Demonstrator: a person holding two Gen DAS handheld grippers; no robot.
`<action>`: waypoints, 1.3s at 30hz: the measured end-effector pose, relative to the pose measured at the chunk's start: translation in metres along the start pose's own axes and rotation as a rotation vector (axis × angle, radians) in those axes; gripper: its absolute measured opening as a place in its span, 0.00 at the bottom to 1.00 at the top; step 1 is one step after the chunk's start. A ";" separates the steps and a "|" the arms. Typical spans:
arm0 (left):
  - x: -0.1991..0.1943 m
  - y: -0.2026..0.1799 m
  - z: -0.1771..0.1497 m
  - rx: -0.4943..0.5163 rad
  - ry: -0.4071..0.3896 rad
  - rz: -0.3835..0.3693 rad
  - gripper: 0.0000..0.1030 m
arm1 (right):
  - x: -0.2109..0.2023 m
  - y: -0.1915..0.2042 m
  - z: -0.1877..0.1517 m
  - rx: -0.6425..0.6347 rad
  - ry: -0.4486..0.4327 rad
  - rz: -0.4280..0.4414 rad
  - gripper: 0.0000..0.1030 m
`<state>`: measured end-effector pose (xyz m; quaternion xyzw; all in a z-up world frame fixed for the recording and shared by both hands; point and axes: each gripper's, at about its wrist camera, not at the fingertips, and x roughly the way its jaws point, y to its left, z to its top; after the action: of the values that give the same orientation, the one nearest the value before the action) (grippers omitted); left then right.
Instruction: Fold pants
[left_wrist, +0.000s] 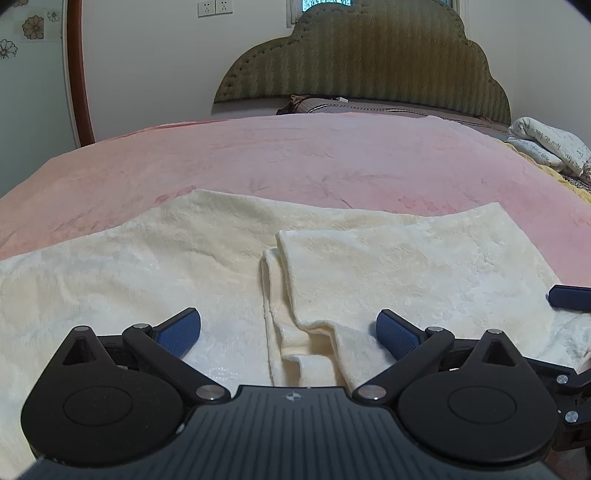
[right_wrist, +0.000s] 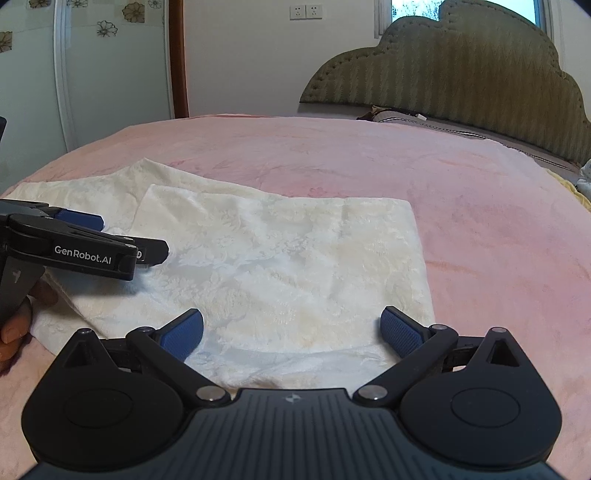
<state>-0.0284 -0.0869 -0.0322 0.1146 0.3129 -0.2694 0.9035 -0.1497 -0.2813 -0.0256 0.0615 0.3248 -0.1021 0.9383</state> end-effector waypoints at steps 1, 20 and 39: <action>-0.001 0.001 0.001 -0.001 0.005 -0.001 1.00 | 0.000 0.001 0.000 0.000 0.000 -0.001 1.00; -0.053 0.091 0.008 -0.130 0.015 0.139 0.99 | -0.025 0.084 0.027 -0.194 -0.175 -0.031 1.00; -0.110 0.238 -0.013 -0.356 0.031 0.457 1.00 | -0.021 0.251 0.027 -0.634 -0.268 0.240 1.00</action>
<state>0.0253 0.1605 0.0354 0.0259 0.3348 0.0021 0.9419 -0.0915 -0.0391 0.0209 -0.2087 0.2051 0.1072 0.9502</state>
